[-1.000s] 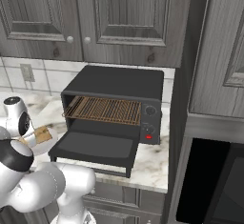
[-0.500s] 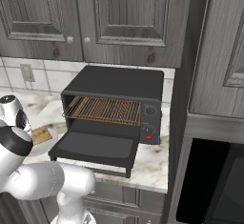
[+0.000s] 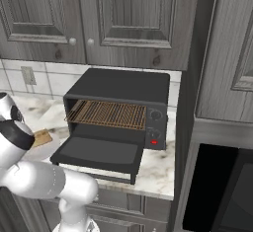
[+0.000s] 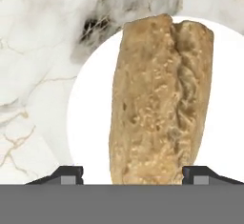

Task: Pull the toaster oven rack outwards. Pick up the baguette from the plate and place it on the toaster oven rack. Close the toaster oven door fully and set the temperature to the lowest setting.

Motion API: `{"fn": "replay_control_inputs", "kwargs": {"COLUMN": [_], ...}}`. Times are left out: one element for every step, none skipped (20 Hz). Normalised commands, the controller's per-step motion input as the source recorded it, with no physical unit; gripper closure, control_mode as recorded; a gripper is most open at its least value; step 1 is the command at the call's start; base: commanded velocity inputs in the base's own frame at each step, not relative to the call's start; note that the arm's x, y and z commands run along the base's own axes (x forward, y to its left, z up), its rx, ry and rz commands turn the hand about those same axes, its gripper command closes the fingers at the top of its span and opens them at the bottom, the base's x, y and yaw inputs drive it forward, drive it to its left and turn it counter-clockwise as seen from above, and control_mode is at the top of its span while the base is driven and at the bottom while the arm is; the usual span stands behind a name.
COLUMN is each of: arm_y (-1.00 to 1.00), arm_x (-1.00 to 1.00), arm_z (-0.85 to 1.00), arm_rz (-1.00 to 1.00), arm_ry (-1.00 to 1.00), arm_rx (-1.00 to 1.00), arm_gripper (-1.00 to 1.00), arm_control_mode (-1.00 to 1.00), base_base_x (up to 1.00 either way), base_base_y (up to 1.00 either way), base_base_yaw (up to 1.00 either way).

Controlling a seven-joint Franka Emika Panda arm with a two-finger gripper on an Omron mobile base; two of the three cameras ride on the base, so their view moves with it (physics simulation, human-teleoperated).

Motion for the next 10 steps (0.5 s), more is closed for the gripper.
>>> {"fn": "replay_control_inputs", "kwargs": {"arm_y": [0.00, 0.00, 0.00, 0.00, 0.00, -0.03, -0.10, -0.16, -0.22, -0.26], "arm_x": [-0.17, -0.19, -0.16, -0.23, -0.31, -0.43, -0.55, -0.44, -0.13, 0.00], "arm_z": [0.00, 0.00, -0.06, -0.09, -0.11, -0.13, -0.17, 0.00, 0.01, 0.24], "arm_rz": [0.00, 0.00, 0.00, 0.00, 0.00, 0.00, 0.00, 0.00, 0.00, 0.00], "arm_ry": [-0.25, -0.20, -0.17, -0.17, -0.16, -0.15, -0.12, -0.03, 0.00, 0.05], "arm_rx": [0.00, 0.00, 0.00, 0.00, 0.00, 0.02, 0.03, 0.03, 0.00, 0.00], "arm_gripper": [-1.00, -1.00, -1.00, -1.00, -1.00, -1.00, -1.00, -1.00, -1.00, -1.00], "arm_control_mode": [-1.00, -1.00, -1.00, -1.00, -1.00, -1.00, -1.00, -1.00, -1.00, -1.00], "base_base_x": [0.00, 0.00, 0.00, 0.00, 0.00, 0.00, 0.00, 0.00, 0.00, 0.00], "base_base_y": [0.00, 0.00, 0.00, 0.00, 0.00, 0.00, 0.00, 0.00, 0.00, 0.00], "base_base_yaw": [0.00, 0.00, 0.00, 0.00, 0.00, 0.00, 0.00, 0.00, 0.00, 0.00]}}
